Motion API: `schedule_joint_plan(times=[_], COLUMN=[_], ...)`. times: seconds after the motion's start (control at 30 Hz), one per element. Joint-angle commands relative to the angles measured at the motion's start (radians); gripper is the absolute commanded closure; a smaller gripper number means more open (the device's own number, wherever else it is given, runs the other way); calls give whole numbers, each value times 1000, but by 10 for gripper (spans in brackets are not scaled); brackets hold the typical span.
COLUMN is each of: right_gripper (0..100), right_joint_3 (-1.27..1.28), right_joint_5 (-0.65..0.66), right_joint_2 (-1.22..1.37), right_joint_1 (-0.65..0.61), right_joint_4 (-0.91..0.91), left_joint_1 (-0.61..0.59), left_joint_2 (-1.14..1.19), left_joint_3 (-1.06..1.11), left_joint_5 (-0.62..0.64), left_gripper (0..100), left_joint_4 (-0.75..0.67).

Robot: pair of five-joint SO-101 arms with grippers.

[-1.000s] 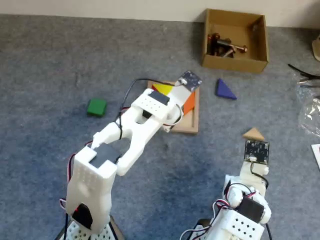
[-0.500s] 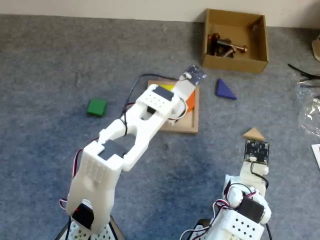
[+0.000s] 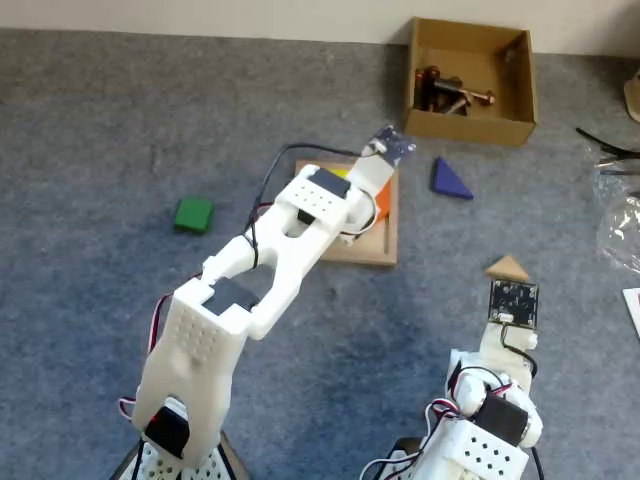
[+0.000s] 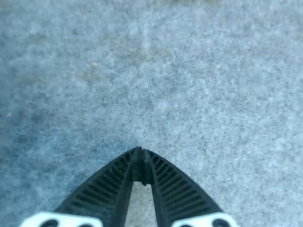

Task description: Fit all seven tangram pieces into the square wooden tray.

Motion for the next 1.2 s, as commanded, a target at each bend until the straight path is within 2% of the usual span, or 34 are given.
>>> schedule_joint_plan(times=[0.0,0.13,0.7,0.83,0.97,1.17], right_gripper=[993,993,993,993,993,993], right_joint_3=[116,116,116,116,116,116], right_joint_5=[-2,-2,-2,-2,-2,-2], right_joint_2=[-15,-15,-15,-15,-15,-15], right_joint_1=[15,15,15,15,15,15], right_joint_4=[-18,-18,-18,-18,-18,-18], left_joint_1=[-7,-7,-21,-81,-170,-343], left_joint_2=[-28,-58,-255,-325,-390,-417], left_joint_3=[-65,-61,-64,-64,-64,-64], left_joint_5=[-6,-6,-8,-8,-8,-8], left_gripper=[986,986,983,982,977,843], left_joint_4=[-12,-9,157,238,379,523])
